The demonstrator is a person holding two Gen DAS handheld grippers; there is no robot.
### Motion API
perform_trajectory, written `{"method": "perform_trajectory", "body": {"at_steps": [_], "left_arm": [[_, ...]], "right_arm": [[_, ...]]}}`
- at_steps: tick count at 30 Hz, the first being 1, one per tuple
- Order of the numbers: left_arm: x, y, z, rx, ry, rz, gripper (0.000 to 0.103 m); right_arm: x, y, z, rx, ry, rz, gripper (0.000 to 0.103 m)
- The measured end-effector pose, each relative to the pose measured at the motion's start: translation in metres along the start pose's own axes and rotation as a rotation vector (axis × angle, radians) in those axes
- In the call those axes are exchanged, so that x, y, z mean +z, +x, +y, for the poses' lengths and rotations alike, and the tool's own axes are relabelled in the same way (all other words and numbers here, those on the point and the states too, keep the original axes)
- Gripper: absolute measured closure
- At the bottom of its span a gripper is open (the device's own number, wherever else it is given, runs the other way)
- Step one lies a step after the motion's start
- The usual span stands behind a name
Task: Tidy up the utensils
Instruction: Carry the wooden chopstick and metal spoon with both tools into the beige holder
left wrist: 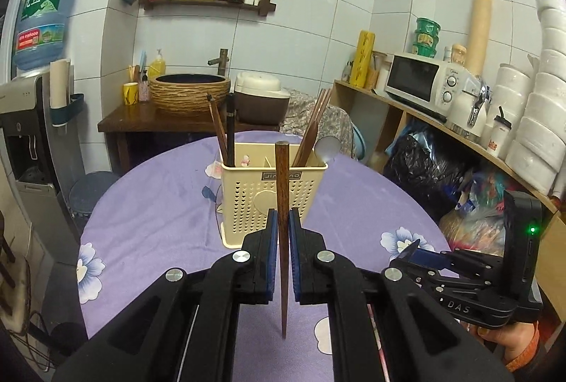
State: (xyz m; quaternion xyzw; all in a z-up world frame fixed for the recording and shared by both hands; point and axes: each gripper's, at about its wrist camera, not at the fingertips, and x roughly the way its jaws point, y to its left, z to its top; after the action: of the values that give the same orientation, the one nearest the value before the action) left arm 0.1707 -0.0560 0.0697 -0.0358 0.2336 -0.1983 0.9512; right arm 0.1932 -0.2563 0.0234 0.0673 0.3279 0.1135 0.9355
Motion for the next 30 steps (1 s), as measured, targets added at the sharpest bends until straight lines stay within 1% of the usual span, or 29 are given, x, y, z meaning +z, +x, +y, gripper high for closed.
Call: {"method": "perform_trajectory", "body": {"at_steps": [6,8,13,16,18,20,21,23,25,26,28,30], "left_arm": [[-0.001,-0.001,0.004,-0.001,-0.005,-0.009,0.095],[0.0,-0.002,0.005,-0.004,-0.006,-0.012,0.095],[0.018,-0.008,0.009,-0.018,0.006,-0.035,0.095],[0.043,-0.013,0.011,-0.042,0.012,-0.059,0.095],[0.071,-0.019,0.011,-0.049,0.022,-0.093,0.095],[0.103,-0.024,0.011,-0.045,0.029,-0.134,0.095],[0.114,-0.025,0.012,-0.043,0.028,-0.148,0.095],[0.148,-0.022,0.015,-0.045,0.019,-0.17,0.095],[0.167,-0.016,0.019,-0.042,0.001,-0.182,0.095],[0.179,-0.009,0.021,-0.026,-0.002,-0.194,0.095],[0.187,0.005,0.025,-0.006,-0.01,-0.192,0.095],[0.188,0.021,0.03,0.0,-0.018,-0.181,0.095]], "right_arm": [[0.0,0.0,0.004,0.012,0.004,0.0,0.065],[0.002,0.001,0.006,0.028,0.0,0.006,0.065],[0.022,0.0,0.014,0.082,-0.027,-0.011,0.065],[0.055,-0.005,0.027,0.121,-0.063,-0.051,0.065],[0.081,-0.008,0.035,0.133,-0.082,-0.086,0.065],[0.114,-0.012,0.043,0.151,-0.089,-0.129,0.065],[0.129,-0.015,0.047,0.155,-0.095,-0.154,0.065],[0.161,-0.017,0.057,0.164,-0.112,-0.196,0.065],[0.185,-0.017,0.063,0.156,-0.114,-0.237,0.065],[0.196,-0.014,0.066,0.147,-0.117,-0.253,0.065],[0.209,-0.002,0.071,0.124,-0.122,-0.27,0.065],[0.213,0.015,0.073,0.099,-0.124,-0.262,0.065]]}}
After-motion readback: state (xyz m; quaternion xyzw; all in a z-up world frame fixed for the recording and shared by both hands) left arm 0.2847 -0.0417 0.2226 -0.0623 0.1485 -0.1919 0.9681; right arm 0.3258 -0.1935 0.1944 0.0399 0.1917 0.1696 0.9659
